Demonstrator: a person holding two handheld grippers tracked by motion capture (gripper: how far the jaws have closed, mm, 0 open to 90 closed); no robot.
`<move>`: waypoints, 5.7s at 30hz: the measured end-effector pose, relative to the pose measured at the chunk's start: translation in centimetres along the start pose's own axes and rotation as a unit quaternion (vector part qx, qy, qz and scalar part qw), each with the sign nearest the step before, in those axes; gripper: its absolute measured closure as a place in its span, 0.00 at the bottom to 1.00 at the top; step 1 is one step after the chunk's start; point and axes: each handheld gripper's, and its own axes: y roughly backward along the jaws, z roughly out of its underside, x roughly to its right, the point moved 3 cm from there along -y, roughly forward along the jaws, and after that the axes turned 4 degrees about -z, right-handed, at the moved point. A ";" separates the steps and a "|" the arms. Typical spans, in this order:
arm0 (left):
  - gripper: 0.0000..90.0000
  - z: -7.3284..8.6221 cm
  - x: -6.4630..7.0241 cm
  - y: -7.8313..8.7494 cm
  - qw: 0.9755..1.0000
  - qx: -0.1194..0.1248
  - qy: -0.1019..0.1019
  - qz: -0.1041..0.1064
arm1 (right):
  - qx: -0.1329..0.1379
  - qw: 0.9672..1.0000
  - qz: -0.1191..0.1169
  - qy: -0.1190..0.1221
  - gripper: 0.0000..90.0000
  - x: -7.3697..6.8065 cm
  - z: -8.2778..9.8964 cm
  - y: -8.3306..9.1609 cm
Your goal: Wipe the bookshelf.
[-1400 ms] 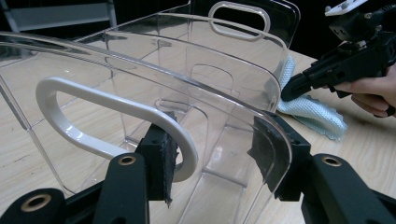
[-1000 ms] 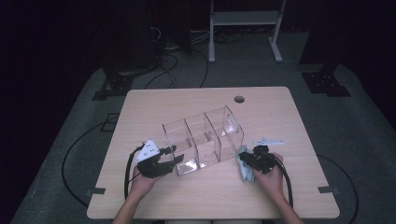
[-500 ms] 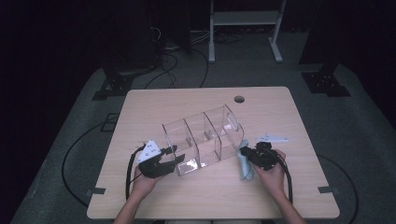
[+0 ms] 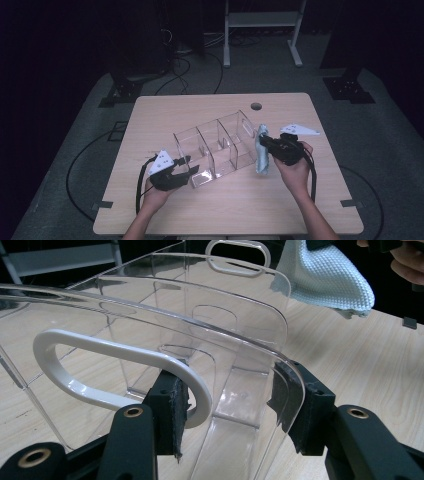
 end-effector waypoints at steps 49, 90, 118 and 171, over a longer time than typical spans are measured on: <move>0.53 -0.1 0.0 0.3 1.000 -0.004 0.012 0.002 | -0.096 0.993 -0.001 -0.064 0.92 2.3 8.0 -5.9; 0.52 0.0 2.7 -0.2 1.000 -0.004 0.005 -0.011 | -0.097 0.994 -0.052 -0.020 0.92 -2.5 8.6 -6.7; 0.52 0.0 3.5 -0.4 1.000 -0.003 0.004 0.000 | -0.020 0.998 -0.054 0.035 0.92 -4.4 0.3 -3.2; 0.51 -0.2 5.6 -1.0 1.000 -0.013 0.010 0.013 | -0.072 0.995 -0.066 -0.019 0.93 -2.3 7.4 -4.1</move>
